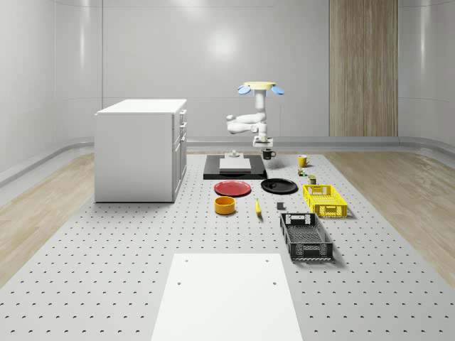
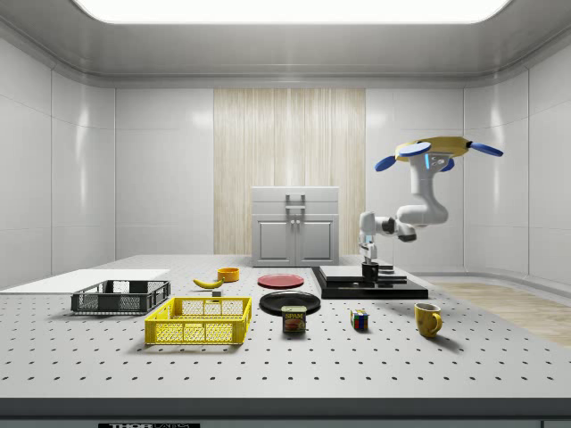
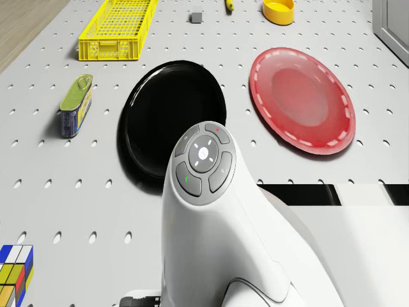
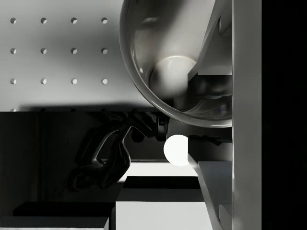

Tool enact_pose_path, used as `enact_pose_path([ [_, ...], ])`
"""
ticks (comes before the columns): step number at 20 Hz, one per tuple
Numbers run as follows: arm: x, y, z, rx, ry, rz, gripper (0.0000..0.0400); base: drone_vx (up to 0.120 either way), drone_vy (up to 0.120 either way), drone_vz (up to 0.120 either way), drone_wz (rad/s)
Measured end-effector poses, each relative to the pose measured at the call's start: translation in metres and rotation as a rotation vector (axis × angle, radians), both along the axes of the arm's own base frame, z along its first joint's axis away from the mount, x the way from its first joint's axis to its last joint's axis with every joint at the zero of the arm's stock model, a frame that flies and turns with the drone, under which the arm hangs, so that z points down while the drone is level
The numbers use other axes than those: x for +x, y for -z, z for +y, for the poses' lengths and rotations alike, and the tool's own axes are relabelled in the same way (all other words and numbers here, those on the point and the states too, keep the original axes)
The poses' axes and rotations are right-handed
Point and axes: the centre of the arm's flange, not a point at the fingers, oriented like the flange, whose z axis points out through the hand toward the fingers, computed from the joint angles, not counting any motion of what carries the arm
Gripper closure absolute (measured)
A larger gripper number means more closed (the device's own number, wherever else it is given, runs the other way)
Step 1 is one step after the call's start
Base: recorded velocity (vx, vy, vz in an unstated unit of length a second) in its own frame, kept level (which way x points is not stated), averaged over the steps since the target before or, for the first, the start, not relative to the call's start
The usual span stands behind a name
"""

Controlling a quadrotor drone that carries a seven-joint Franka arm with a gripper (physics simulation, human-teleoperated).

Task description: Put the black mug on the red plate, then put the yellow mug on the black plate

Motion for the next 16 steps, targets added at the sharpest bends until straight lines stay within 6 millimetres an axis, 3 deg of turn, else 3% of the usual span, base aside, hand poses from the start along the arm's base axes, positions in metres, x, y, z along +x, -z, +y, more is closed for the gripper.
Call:
enact_pose_path([
  [16, 0.0000, 0.0002, 0.0000, 0.000, 0.000, 0.000, 0.0290, 0.120, -0.120, 0.000, 0.000],
])
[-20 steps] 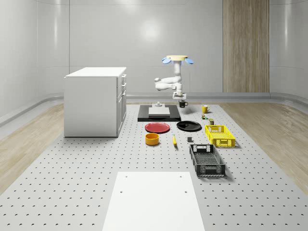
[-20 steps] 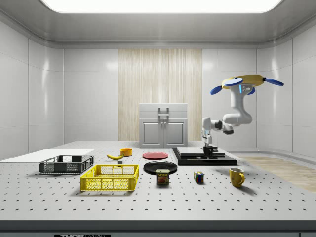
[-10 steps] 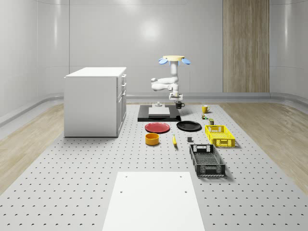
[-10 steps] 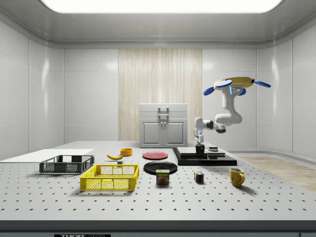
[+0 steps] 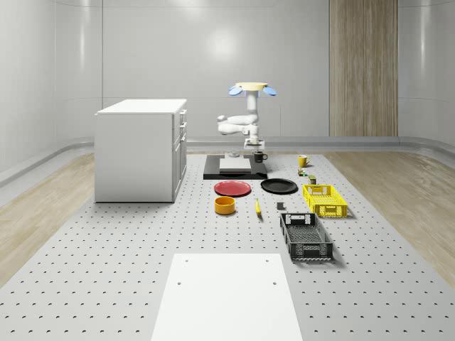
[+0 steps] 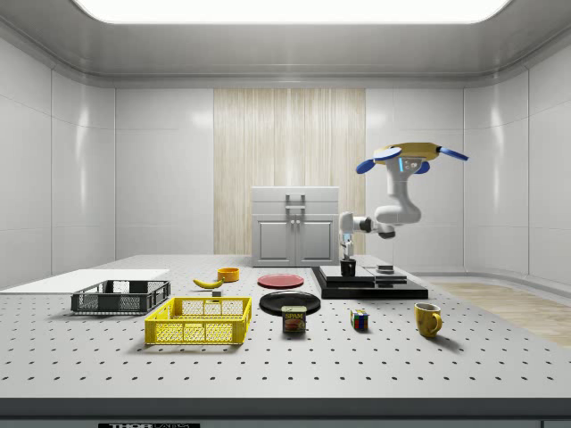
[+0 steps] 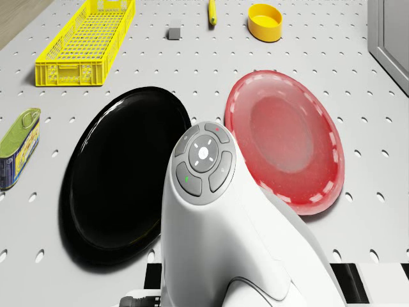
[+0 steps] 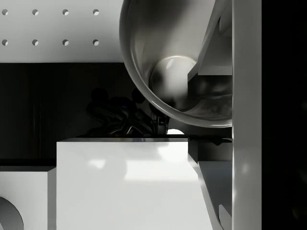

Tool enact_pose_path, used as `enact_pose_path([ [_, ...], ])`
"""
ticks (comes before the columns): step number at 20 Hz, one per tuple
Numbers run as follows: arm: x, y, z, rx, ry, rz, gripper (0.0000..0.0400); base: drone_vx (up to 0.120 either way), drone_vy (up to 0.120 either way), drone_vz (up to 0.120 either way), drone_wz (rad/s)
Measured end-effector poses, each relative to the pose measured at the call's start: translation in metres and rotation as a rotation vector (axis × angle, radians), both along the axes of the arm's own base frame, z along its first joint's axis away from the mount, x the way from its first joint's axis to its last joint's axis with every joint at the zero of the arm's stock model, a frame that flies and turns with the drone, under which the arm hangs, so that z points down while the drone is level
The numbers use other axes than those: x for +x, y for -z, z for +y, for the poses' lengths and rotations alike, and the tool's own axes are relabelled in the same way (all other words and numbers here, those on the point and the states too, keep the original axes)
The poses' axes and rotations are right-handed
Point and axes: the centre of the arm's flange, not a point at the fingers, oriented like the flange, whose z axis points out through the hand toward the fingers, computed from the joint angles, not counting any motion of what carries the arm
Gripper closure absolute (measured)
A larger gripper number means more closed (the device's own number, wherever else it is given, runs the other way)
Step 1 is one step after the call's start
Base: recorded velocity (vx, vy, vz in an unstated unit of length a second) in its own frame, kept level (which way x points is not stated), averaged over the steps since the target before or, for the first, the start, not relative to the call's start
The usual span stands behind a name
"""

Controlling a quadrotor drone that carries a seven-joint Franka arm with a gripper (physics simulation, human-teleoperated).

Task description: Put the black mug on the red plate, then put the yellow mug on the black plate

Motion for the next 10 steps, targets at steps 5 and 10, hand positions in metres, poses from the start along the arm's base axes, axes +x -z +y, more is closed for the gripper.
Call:
enact_pose_path([
  [5, 0.0000, 0.0000, 0.0000, 0.000, 0.000, 0.000, 0.0290, 0.120, -0.120, 0.000, 0.000],
  [10, 0.0000, 0.0000, 0.0000, 0.000, 0.000, 0.000, 0.0290, 0.120, -0.120, 0.000, 0.000],
])
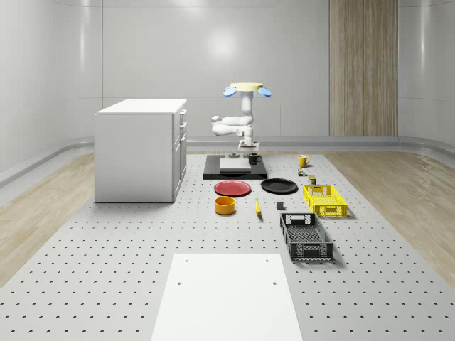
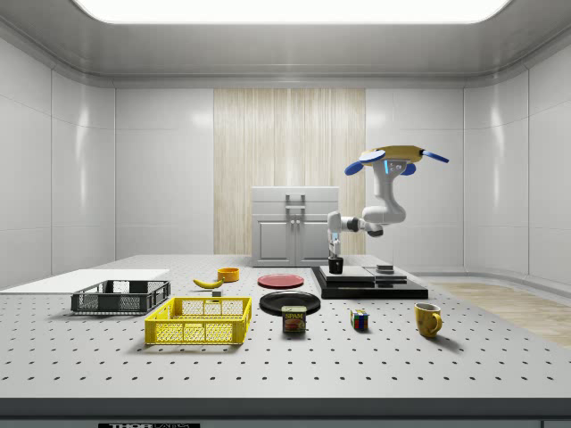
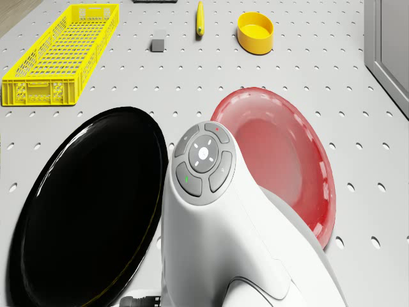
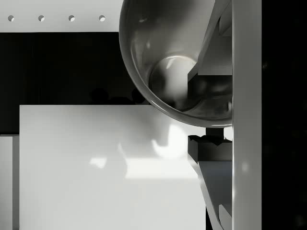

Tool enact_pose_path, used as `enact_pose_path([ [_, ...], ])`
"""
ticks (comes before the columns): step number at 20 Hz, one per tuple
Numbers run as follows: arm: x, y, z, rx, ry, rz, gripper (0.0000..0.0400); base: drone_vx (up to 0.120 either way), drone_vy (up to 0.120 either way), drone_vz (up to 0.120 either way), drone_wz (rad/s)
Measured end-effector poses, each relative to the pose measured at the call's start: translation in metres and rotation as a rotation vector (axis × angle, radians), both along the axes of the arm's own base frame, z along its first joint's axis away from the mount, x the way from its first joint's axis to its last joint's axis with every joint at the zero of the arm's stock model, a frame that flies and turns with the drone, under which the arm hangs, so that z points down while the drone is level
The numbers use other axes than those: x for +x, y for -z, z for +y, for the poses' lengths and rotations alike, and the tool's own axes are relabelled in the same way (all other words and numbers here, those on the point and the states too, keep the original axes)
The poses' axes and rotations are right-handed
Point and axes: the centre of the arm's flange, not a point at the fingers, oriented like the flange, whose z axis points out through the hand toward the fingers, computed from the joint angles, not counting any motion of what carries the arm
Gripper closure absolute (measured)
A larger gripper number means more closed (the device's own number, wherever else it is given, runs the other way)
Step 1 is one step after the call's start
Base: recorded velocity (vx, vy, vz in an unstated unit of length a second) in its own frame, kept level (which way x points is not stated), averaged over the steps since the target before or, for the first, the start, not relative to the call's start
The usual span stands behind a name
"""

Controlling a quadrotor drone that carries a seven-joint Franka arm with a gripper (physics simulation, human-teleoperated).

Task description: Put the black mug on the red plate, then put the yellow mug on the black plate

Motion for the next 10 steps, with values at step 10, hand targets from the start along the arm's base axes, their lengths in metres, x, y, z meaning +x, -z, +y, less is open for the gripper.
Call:
enact_pose_path([
  [10, 0.0000, 0.0000, 0.0000, 0.000, 0.000, 0.000, 0.0290, 0.120, -0.120, 0.000, 0.000],
])
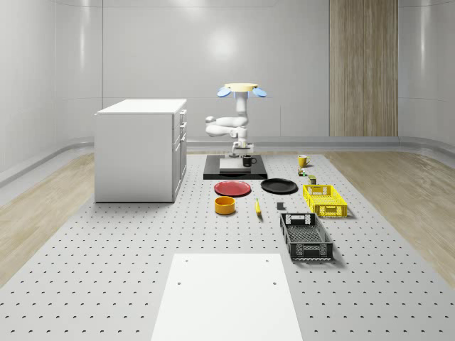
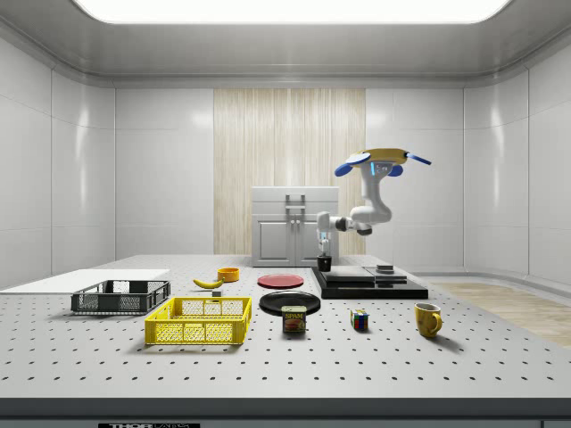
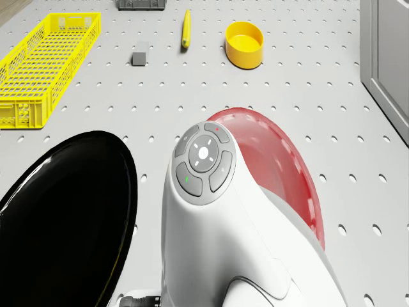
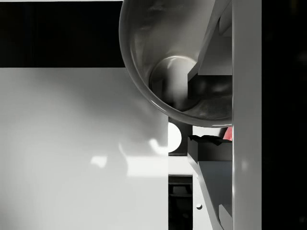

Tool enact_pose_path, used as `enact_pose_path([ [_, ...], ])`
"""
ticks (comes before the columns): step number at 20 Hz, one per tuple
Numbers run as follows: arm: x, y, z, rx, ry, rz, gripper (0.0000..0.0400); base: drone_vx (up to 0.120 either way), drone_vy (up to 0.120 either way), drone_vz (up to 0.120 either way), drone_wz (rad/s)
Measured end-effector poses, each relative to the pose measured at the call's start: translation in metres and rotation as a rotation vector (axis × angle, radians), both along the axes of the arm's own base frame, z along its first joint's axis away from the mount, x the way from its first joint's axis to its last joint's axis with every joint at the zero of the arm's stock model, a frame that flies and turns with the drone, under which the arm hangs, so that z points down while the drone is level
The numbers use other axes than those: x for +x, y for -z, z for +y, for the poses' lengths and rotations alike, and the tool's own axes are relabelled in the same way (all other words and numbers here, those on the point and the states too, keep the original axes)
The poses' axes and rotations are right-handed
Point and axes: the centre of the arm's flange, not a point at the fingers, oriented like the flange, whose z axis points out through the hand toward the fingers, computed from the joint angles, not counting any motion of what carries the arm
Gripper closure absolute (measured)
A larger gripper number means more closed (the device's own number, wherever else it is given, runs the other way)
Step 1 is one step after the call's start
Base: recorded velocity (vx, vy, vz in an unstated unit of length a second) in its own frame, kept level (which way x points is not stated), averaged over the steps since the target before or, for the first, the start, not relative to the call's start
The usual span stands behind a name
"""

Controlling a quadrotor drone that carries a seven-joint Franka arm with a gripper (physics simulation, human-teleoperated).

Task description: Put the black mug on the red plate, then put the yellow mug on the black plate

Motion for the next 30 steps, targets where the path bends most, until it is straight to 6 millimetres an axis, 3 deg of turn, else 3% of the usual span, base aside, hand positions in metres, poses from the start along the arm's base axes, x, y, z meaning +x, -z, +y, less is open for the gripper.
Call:
enact_pose_path([
  [12, 0.0000, 0.0000, 0.0000, 0.000, 0.000, 0.000, 0.0290, 0.120, -0.117, 0.000, 0.000],
  [17, 0.0000, 0.0000, 0.0000, 0.000, 0.000, 0.000, 0.0290, 0.120, 0.000, 0.000, 0.000],
  [23, 0.0000, 0.0000, 0.0000, 0.000, 0.000, 0.000, 0.0290, 0.120, 0.000, -0.100, 0.000],
  [30, 0.0000, 0.0000, 0.0000, 0.000, 0.000, 0.000, 0.0290, 0.120, -0.011, 0.000, 0.000],
])
